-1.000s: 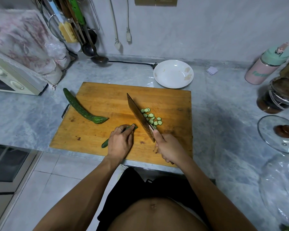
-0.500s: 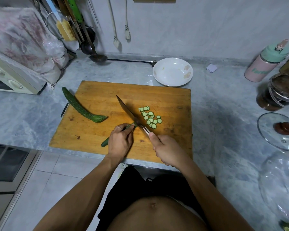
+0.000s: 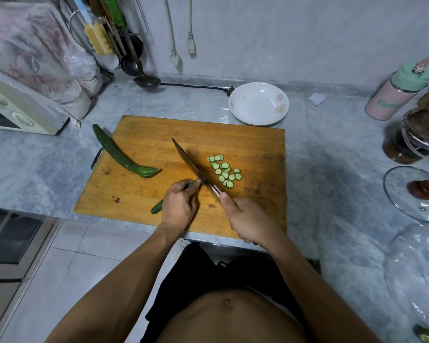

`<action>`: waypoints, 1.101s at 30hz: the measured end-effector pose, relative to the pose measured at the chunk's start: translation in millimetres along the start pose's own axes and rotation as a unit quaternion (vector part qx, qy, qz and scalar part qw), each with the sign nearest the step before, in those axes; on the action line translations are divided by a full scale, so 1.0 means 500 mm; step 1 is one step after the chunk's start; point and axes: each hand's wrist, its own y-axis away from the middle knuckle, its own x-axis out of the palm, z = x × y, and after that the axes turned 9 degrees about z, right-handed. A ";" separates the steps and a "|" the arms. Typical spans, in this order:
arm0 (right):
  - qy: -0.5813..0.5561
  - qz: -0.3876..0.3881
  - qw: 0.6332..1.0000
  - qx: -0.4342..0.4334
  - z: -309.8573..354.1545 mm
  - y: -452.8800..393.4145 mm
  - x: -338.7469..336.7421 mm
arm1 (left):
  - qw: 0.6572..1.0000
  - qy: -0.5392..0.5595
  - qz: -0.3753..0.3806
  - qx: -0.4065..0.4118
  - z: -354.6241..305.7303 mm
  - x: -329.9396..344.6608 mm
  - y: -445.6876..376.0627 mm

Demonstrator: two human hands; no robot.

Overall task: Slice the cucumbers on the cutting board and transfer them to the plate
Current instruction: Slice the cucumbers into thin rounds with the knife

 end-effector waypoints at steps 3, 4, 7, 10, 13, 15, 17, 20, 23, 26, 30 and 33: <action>-0.017 -0.002 1.000 -0.002 0.004 -0.011 0.003 | 1.000 0.005 0.003 0.020 0.006 -0.006 -0.002; -0.010 -0.002 1.000 -0.002 0.006 -0.016 0.004 | 1.000 0.007 0.003 0.029 0.007 -0.008 -0.002; 0.012 -0.012 1.000 0.001 0.012 -0.037 0.011 | 0.999 0.008 0.001 0.045 0.005 -0.012 0.001; 0.033 -0.025 0.999 0.005 0.012 -0.054 0.020 | 0.999 0.001 0.006 0.054 0.007 -0.011 0.003; 0.041 -0.033 0.999 0.005 0.010 -0.057 0.022 | 0.999 0.002 0.001 0.045 0.004 -0.010 0.004; 0.039 -0.035 0.999 0.005 0.008 -0.057 0.020 | 0.999 0.011 -0.005 0.038 -0.003 -0.010 0.005; 0.024 -0.029 0.999 0.014 0.006 -0.058 0.016 | 0.999 0.019 -0.009 0.033 -0.008 -0.013 0.006; -0.014 -0.025 0.999 0.035 -0.003 -0.052 0.008 | 0.999 0.027 -0.017 0.025 -0.014 -0.019 0.007; -0.022 -0.033 0.998 0.044 -0.015 -0.040 -0.001 | 0.999 0.035 -0.028 0.022 -0.020 -0.020 0.009; -0.015 -0.043 0.998 0.040 -0.016 -0.036 -0.009 | 0.999 0.034 -0.033 0.017 -0.021 -0.019 0.011; 0.002 -0.037 0.999 0.036 -0.016 -0.028 -0.012 | 0.998 0.044 -0.039 0.006 -0.022 -0.020 0.012; 0.004 -0.020 1.000 0.022 -0.016 -0.018 -0.002 | 0.999 0.036 -0.035 0.019 -0.014 -0.018 0.010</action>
